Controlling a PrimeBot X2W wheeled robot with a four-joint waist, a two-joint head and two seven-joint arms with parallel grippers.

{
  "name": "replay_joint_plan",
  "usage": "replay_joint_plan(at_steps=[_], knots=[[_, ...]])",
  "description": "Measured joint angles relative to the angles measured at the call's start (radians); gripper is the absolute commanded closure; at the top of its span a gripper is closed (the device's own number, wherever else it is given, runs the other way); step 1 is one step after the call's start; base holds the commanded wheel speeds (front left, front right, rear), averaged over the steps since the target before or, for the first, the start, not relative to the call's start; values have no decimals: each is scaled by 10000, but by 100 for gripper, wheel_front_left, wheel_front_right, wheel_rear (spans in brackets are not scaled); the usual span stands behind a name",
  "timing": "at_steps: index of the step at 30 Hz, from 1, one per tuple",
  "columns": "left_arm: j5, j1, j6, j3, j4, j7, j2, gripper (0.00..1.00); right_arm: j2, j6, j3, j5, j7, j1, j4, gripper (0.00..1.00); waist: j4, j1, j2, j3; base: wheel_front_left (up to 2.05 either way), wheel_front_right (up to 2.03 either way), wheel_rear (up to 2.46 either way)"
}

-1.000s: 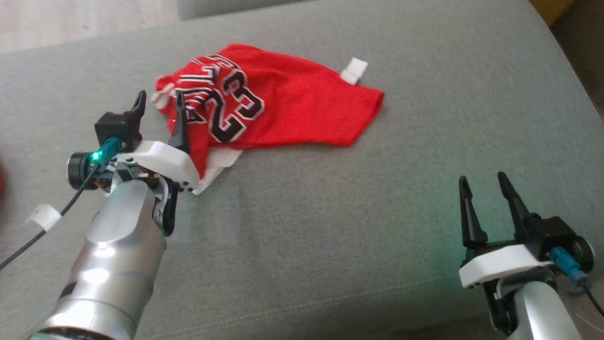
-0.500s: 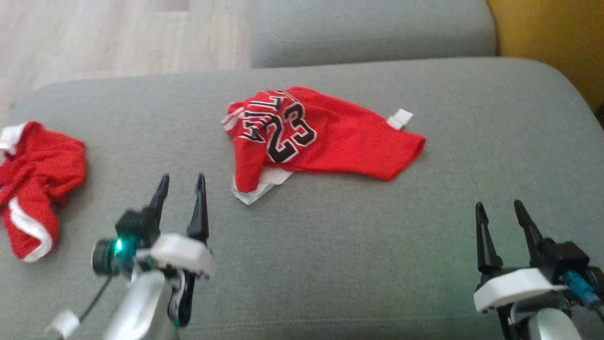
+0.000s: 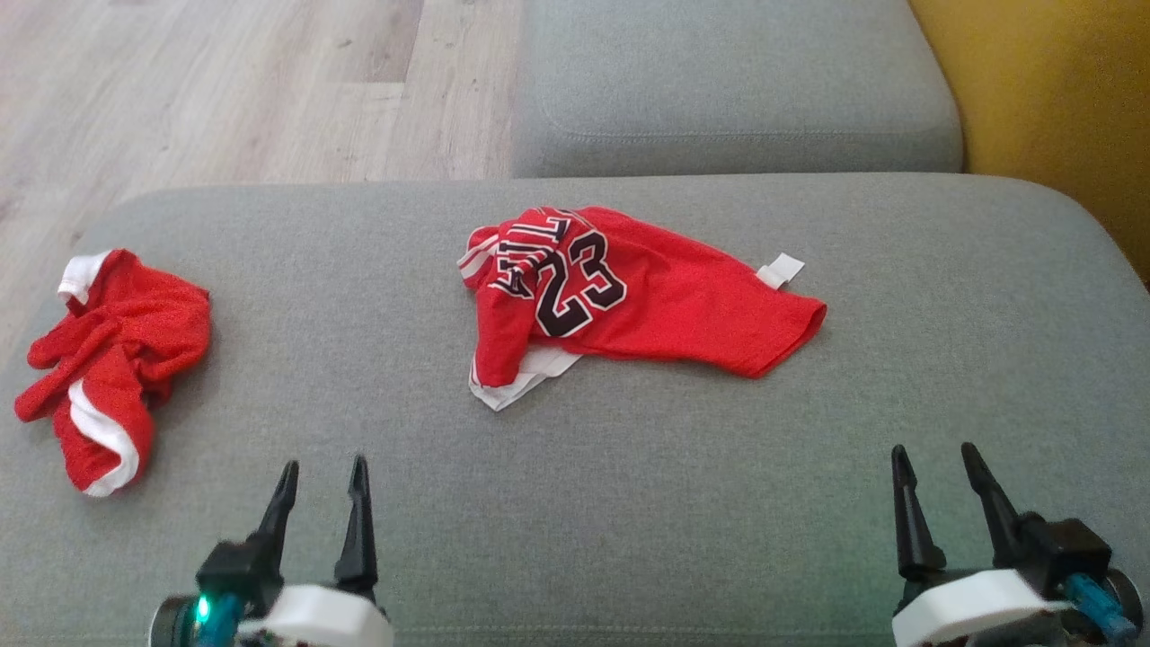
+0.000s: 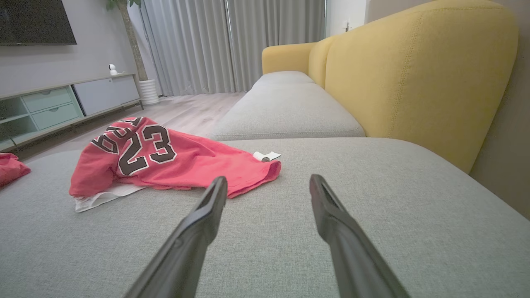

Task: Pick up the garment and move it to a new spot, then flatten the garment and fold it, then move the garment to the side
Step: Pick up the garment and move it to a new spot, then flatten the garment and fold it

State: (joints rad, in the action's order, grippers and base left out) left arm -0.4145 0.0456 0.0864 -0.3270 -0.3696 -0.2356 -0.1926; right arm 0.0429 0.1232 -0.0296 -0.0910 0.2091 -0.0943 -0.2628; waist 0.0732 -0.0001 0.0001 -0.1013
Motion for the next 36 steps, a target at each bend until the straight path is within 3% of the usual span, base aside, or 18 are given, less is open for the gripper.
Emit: replay_joint_plan(at_steps=[16, 36], knots=[[-182, -1473, 640, 21, 1358, 443, -86, 0, -6, 0, 245, -203, 109, -258, -136, 0, -104, 1, 0, -133, 0, 0, 0], [-366, -1615, 813, -2, 1758, 685, -224, 0, -6, 0, 278, -236, 111, -254, -324, 0, -80, 2, 0, -46, 0, 0, 0]])
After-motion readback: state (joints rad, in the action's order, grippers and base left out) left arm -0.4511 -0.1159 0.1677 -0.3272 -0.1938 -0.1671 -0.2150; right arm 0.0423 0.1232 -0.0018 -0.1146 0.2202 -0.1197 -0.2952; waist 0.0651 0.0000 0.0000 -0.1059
